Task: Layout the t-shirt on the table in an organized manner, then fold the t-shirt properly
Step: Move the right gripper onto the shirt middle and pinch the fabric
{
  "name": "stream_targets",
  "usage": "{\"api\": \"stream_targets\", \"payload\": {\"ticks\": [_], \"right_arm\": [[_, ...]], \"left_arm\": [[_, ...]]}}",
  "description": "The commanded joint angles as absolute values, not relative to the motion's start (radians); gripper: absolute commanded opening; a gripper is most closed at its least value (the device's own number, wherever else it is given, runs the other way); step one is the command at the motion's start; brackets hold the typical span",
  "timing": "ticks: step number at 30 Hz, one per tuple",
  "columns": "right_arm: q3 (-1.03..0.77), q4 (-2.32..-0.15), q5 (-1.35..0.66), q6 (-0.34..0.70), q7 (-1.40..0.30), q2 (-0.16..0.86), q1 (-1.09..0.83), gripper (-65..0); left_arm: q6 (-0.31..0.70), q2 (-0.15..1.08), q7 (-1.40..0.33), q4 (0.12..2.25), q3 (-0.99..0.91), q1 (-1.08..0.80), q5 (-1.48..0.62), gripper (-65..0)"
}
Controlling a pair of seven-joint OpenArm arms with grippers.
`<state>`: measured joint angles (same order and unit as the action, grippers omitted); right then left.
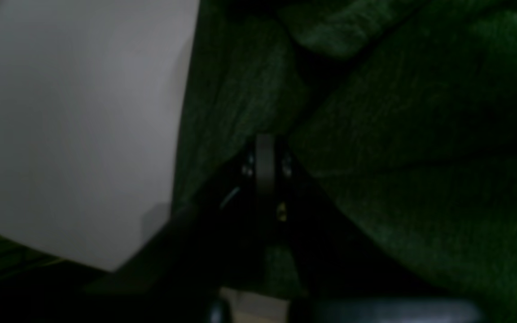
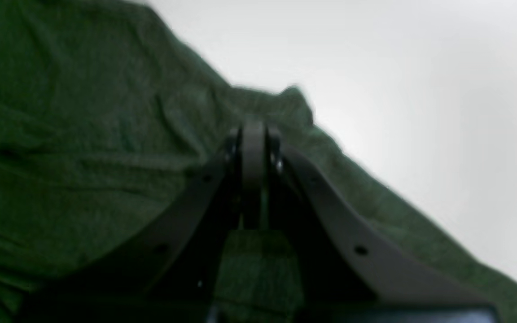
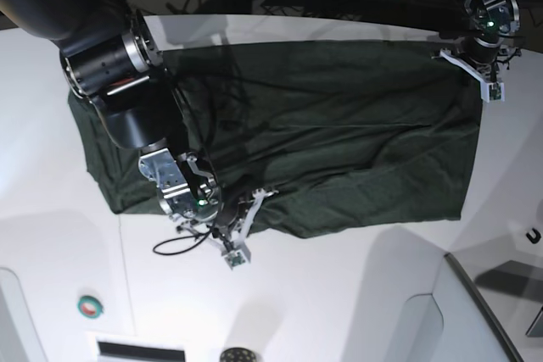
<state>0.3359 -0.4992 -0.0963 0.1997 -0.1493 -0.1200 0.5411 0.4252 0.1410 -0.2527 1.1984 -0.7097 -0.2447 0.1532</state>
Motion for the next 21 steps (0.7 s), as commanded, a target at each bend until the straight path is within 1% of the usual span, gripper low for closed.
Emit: {"api": "stream_targets", "payload": {"ticks": [1,4,8,12,18,19,21], "right_arm": [[0.332,-0.478,-0.101,0.199,-0.107,-0.120,0.582,-63.2],[0.332,-0.369,-0.101,0.191,-0.016,-0.120,0.601,-63.2],[0.332,-0.314,-0.101,0.102,0.051,-0.113,0.610,-63.2],[0.334,-0.311,-0.101,0.065,0.064,-0.108,0.615,-63.2],[0.332,-0.308,-0.101,0.061,0.082,-0.088,0.628,-63.2],[0.332,-0.303,-0.101,0.051,0.087,-0.088,0.631,-63.2],[0.332,-0.278,-0.101,-0.001,0.088,-0.087,0.645,-63.2]], "left_arm": [[0.427,0.145,-0.314,1.191,-0.711,-0.260,0.185,-65.0],[0.427,0.145,-0.314,1.191,-0.711,-0.260,0.185,-65.0],[0.427,0.147,-0.314,1.193,-0.711,-0.260,0.185,-65.0],[0.427,0.160,-0.314,1.184,-0.711,-0.257,0.185,-65.0],[0.427,0.177,-0.314,1.152,-0.711,-0.259,0.185,-65.0],[0.427,0.177,-0.314,1.147,-0.711,-0.259,0.183,-65.0],[0.427,0.177,-0.314,1.147,-0.711,-0.259,0.183,-65.0]]}}
